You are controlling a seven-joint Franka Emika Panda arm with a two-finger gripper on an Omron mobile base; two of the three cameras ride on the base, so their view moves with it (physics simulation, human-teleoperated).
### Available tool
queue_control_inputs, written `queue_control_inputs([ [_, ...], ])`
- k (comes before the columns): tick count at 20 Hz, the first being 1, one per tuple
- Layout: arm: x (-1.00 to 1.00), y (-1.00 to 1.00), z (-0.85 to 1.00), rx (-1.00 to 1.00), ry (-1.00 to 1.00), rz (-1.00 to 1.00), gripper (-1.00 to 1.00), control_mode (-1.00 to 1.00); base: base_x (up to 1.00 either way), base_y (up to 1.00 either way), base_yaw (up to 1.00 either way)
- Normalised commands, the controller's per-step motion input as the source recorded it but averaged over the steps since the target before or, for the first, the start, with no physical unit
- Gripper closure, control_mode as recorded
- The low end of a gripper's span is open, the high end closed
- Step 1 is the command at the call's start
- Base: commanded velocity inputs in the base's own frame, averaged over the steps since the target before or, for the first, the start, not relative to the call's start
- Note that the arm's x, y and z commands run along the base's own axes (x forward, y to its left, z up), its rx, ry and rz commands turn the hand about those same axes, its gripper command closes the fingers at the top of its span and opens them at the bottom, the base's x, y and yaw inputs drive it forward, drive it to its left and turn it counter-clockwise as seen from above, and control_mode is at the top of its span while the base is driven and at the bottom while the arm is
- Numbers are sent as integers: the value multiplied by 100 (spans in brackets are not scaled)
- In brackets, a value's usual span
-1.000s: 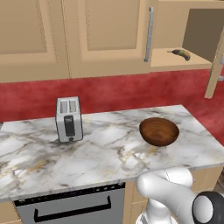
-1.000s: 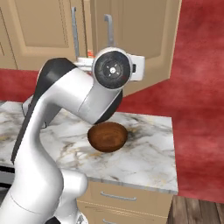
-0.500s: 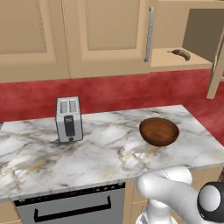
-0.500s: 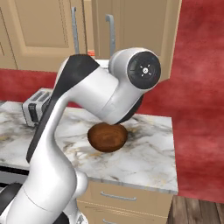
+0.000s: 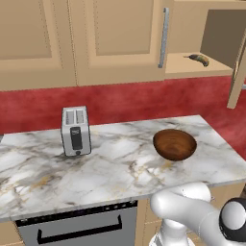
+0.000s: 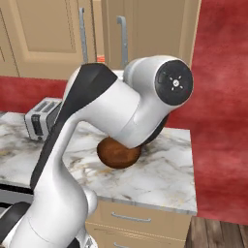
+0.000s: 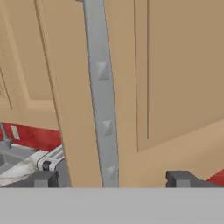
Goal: Open the cabinet. Pick the tangerine and banana from the cabinet and place them into the bowl. Then close the cabinet.
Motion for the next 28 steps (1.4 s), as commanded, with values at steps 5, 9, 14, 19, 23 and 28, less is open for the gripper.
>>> queue_control_inputs([
  [5, -57, 45, 0, -5, 0, -10, -100, -100, 0, 0, 0],
  [9, -34, 76, 0, -8, 0, -28, -100, -100, 0, 0, 0],
  [14, -1, 84, 0, -6, 0, -38, -100, -100, 0, 0, 0],
  [19, 0, 60, 0, -3, 0, -40, -100, -100, 0, 0, 0],
  [23, 31, 41, 0, 0, 2, -31, -100, -100, 0, 0, 0],
  [28, 47, 25, -4, 0, 1, -27, -100, -100, 0, 0, 0],
])
